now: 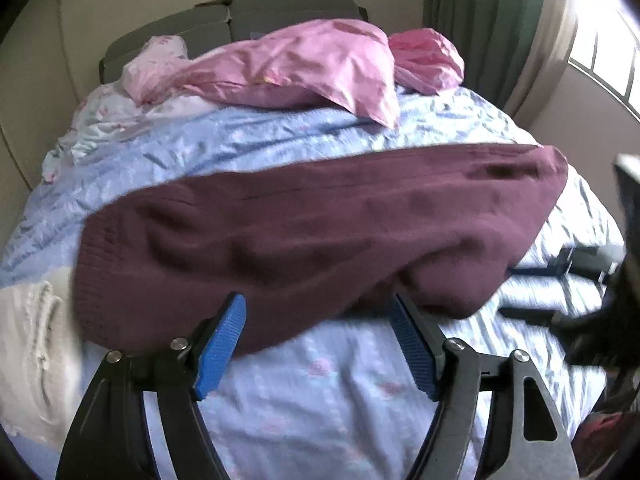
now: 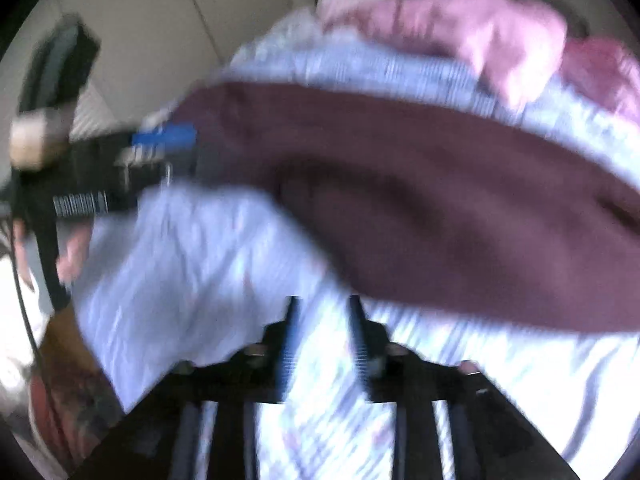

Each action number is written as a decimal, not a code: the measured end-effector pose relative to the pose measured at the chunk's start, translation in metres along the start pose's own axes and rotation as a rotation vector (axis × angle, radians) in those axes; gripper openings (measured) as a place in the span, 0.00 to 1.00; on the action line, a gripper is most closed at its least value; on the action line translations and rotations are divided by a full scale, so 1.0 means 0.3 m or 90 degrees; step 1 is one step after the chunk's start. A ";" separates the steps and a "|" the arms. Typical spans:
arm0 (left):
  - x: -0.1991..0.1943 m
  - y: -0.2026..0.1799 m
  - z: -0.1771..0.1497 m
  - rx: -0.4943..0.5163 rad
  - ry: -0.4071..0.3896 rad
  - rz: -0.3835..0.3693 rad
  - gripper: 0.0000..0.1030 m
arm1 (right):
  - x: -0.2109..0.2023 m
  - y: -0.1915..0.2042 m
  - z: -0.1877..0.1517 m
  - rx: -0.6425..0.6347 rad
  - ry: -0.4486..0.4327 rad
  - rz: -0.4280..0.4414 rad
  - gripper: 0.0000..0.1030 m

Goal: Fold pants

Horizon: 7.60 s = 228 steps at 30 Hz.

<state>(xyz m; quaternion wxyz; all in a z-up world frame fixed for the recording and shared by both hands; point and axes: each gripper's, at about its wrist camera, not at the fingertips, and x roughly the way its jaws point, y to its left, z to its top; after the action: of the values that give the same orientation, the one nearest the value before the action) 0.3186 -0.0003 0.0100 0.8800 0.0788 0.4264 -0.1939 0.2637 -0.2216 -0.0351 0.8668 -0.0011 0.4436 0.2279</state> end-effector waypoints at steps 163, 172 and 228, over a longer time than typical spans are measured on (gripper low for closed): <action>0.452 -0.913 0.331 0.081 -0.063 0.043 0.90 | -0.466 -1.248 -0.272 0.620 -0.377 -0.211 0.96; 0.591 -0.923 0.319 0.049 -0.017 0.054 0.90 | -0.305 -1.435 -0.311 0.733 -0.366 -0.152 0.96; -0.011 0.009 -0.066 -0.186 -0.054 0.223 0.87 | 0.322 -0.006 0.178 -0.270 -0.021 -0.603 0.33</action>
<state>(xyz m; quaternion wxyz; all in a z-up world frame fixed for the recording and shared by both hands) 0.3035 0.0090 0.0002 0.9195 0.0155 0.3921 0.0224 0.3540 -0.1741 -0.0776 0.8626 -0.3735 0.3247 -0.1043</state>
